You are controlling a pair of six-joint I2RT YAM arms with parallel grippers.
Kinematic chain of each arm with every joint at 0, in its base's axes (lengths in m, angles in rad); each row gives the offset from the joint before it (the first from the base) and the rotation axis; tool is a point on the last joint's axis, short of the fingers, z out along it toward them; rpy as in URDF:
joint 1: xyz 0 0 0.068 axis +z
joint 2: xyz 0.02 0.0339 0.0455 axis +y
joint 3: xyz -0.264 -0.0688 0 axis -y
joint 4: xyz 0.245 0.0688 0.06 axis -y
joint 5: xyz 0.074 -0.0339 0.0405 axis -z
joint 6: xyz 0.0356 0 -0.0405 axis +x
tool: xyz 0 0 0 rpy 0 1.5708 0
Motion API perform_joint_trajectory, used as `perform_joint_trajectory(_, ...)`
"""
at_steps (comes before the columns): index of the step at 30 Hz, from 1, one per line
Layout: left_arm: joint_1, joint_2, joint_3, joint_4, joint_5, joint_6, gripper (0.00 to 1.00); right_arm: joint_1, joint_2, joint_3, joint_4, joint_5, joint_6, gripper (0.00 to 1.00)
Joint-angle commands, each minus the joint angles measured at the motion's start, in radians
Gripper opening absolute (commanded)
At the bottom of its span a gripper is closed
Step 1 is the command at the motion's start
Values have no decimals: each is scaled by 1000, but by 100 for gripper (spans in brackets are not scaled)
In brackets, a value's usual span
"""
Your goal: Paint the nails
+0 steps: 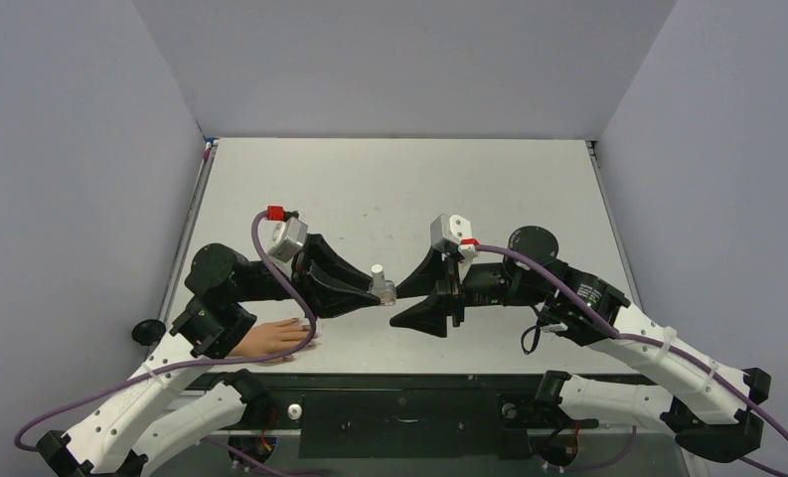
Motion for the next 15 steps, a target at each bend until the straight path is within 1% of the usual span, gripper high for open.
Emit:
perform_joint_trajectory(1, -3, -11, 23, 54, 8, 2, 0, -5, 8, 50, 62, -26, -23, 43)
perform_joint_trajectory(11, -3, -19, 9, 69, 1, 6, 0, -10, 37, 76, 95, 9, -26, 37)
perform_joint_trajectory(15, -4, -24, 5, 72, -4, 6, 0, -10, 45, 82, 114, 6, -15, 33)
